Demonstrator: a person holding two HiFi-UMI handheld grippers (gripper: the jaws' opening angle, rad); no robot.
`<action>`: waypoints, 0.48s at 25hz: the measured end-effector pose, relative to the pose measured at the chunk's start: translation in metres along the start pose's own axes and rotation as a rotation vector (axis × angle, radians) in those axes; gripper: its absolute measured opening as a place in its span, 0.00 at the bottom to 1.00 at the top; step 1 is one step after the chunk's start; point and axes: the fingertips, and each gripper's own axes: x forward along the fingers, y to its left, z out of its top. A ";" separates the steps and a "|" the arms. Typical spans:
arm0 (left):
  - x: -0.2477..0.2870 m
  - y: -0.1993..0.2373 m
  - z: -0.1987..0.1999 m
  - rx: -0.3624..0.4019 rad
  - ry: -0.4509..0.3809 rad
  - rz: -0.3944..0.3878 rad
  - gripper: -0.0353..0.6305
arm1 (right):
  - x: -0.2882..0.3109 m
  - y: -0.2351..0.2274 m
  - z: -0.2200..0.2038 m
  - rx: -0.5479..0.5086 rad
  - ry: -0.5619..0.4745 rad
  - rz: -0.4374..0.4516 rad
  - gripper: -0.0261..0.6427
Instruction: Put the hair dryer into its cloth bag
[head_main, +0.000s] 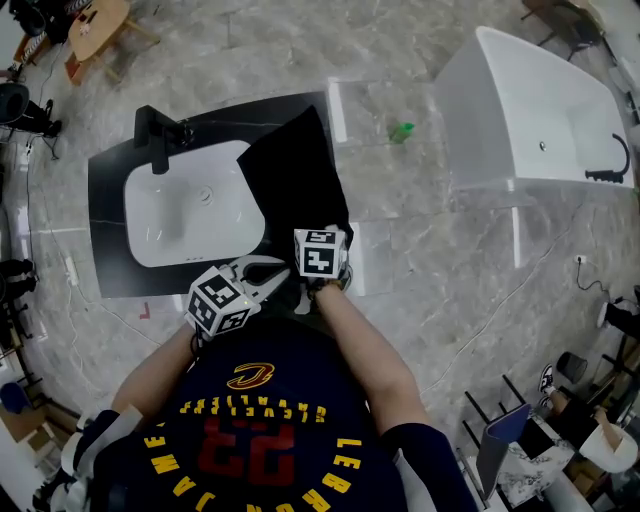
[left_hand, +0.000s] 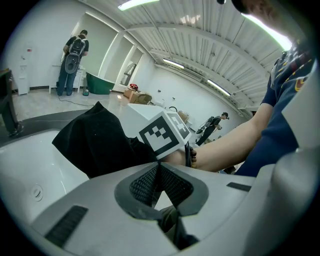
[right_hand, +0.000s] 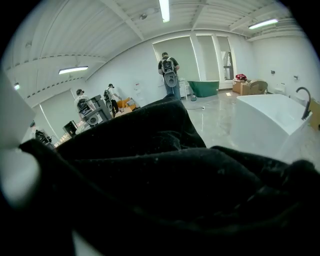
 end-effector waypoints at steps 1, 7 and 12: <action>0.000 0.001 0.000 -0.003 -0.001 0.009 0.08 | 0.000 0.000 0.000 -0.010 0.007 0.010 0.37; 0.011 0.000 0.002 0.001 -0.003 0.006 0.08 | -0.032 -0.004 0.003 -0.010 -0.010 0.107 0.37; 0.028 -0.006 -0.002 0.069 0.052 -0.001 0.08 | -0.089 -0.040 -0.003 0.094 -0.119 0.087 0.37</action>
